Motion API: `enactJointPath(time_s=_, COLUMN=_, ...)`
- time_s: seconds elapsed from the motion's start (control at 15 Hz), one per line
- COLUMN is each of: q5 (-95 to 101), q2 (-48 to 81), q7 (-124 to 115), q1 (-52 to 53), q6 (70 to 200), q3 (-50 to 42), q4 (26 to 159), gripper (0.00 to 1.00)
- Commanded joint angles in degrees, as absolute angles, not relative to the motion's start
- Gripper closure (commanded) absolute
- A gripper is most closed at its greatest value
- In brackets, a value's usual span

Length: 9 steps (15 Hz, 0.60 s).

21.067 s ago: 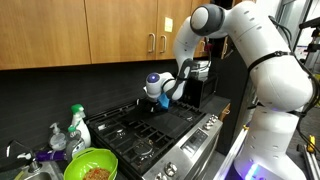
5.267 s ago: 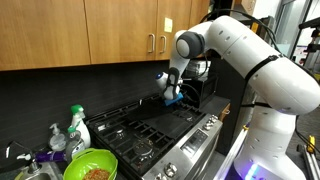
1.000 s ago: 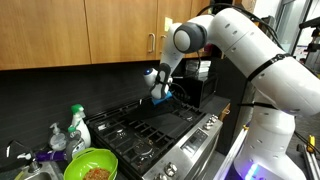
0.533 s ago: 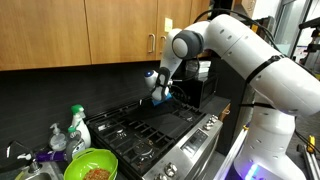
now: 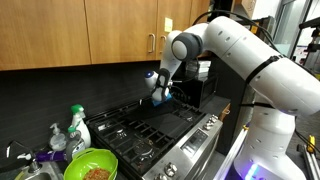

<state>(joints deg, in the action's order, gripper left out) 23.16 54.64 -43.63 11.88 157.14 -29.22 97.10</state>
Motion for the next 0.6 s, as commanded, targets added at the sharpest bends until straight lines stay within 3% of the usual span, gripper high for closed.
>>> enactJointPath(time_s=0.0, q5=21.72, q2=55.03, q7=-42.63, q1=12.38, q6=157.25, q3=-29.83, q4=96.96, gripper=0.22)
enactJointPath(time_s=0.07, q5=21.72, q2=55.03, q7=-42.64, q1=12.38, q6=157.25, q3=-29.83, q4=96.95, gripper=0.3)
enactJointPath(time_s=0.13, q5=21.72, q2=55.03, q7=-42.64, q1=12.4, q6=157.25, q3=-29.82, q4=96.95, gripper=0.32)
enactJointPath(time_s=0.2, q5=21.6, q2=55.06, q7=-42.61, q1=12.28, q6=157.16, q3=-29.72, q4=96.88, gripper=0.52)
enactJointPath(time_s=0.33, q5=21.52, q2=54.98, q7=-42.35, q1=12.0, q6=157.48, q3=-29.44, q4=96.93, gripper=0.58)
enactJointPath(time_s=0.53, q5=21.59, q2=55.08, q7=-42.51, q1=12.24, q6=157.42, q3=-29.55, q4=96.74, gripper=0.81)
